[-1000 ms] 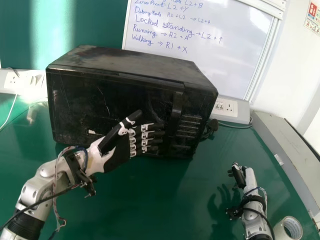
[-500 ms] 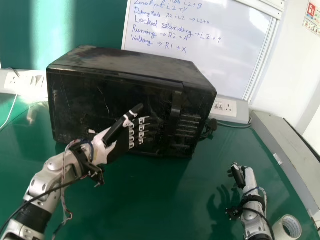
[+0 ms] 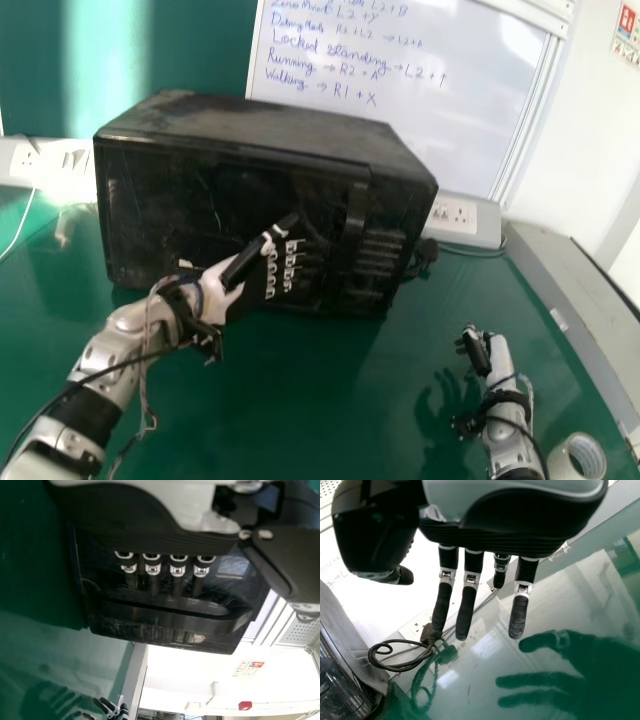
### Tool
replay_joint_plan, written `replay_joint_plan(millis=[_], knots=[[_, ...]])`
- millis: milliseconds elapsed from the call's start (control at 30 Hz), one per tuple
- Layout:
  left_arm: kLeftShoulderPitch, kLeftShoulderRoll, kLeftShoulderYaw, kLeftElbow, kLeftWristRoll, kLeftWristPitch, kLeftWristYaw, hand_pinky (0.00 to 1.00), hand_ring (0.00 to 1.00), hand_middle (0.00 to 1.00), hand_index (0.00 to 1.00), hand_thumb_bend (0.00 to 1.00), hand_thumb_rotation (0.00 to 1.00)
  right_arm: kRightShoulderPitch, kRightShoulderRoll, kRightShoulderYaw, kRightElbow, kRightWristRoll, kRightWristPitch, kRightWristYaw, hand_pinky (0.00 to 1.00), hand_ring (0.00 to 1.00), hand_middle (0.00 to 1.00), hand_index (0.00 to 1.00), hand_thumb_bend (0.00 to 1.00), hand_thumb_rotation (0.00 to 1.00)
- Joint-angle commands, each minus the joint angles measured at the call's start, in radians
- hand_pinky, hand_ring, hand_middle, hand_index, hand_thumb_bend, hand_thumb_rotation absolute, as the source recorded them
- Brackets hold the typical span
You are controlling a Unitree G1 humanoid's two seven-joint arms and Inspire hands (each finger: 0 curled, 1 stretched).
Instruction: Open the door of oven
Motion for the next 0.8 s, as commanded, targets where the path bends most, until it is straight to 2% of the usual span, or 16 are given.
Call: replay_joint_plan(millis=[0, 100, 333, 767], knots=[[-0.038, -0.012, -0.003, 0.067, 0.019, -0.051, -0.012, 1.0, 1.0, 1.0, 1.0, 1.0, 0.91, 0.004, 0.003, -0.004, 0.005, 0.005, -0.001, -0.006, 0.39, 0.44, 0.5, 0.49, 0.52, 0.14], [-0.076, -0.015, 0.0, 0.158, 0.034, -0.098, -0.024, 1.0, 1.0, 1.0, 1.0, 1.0, 0.93, 0.005, 0.002, -0.004, 0.005, 0.004, -0.007, -0.001, 0.39, 0.44, 0.5, 0.49, 0.52, 0.14], [-0.153, -0.023, 0.02, 0.32, 0.036, -0.154, -0.06, 1.0, 1.0, 1.0, 1.0, 1.0, 0.93, 0.005, 0.002, 0.002, 0.004, -0.002, -0.007, -0.007, 0.39, 0.44, 0.49, 0.49, 0.52, 0.14], [-0.228, -0.051, 0.016, 0.437, 0.078, -0.185, -0.015, 1.0, 1.0, 1.0, 1.0, 1.0, 0.93, 0.003, 0.004, -0.002, 0.004, 0.005, -0.007, 0.003, 0.39, 0.44, 0.5, 0.49, 0.52, 0.14]])
